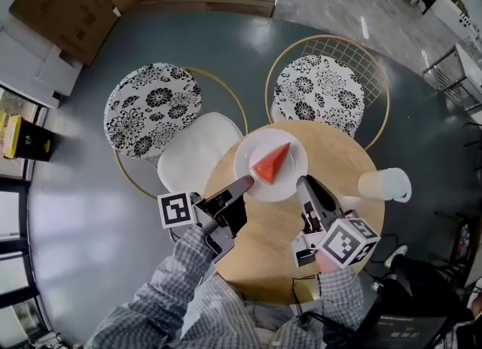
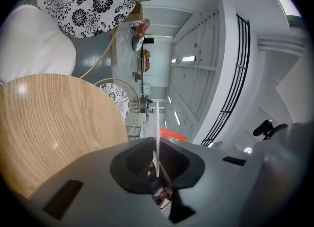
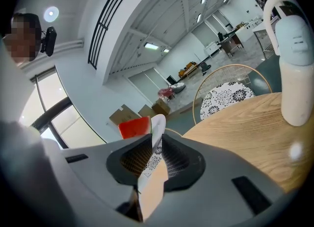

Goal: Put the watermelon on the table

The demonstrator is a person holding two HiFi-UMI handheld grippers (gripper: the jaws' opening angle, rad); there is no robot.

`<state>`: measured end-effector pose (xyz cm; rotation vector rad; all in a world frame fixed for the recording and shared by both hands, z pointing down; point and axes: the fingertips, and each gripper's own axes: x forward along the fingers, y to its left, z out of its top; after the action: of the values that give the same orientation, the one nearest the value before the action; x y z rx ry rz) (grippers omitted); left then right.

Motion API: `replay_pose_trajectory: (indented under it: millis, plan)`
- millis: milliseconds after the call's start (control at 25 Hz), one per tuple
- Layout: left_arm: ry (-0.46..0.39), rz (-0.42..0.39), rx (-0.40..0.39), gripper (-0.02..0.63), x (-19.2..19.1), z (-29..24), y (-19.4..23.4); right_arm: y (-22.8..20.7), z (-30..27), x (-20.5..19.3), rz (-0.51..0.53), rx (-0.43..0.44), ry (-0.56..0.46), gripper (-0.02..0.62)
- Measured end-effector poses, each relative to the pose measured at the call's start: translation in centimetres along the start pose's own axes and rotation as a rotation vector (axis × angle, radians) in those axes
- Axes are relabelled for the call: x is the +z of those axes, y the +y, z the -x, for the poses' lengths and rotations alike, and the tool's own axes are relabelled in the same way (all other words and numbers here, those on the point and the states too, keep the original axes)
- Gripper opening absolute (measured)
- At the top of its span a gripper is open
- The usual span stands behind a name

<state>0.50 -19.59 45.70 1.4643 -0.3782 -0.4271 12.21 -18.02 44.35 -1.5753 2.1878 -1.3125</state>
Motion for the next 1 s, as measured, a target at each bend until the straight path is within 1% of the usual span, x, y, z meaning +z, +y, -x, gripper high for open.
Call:
replay_pose_trajectory:
  millis: [280,560,1000]
  plan:
    - [-0.001,-0.004,0.025,0.031,1.2,-0.9,2.2,-1.9,-1.8,-0.5,-0.009,-0.021,0.032,0.067]
    - [-0.015,0.019,0.045,0.031,1.6,-1.6,4.1,-3.8,-3.0,-1.1,-0.038,-0.05,0.057,0.067]
    - [-0.014,0.02,0.073,0.031,2.5,-2.4,6.8,-6.1,-4.7,-2.2,-0.028,-0.088,0.097,0.067]
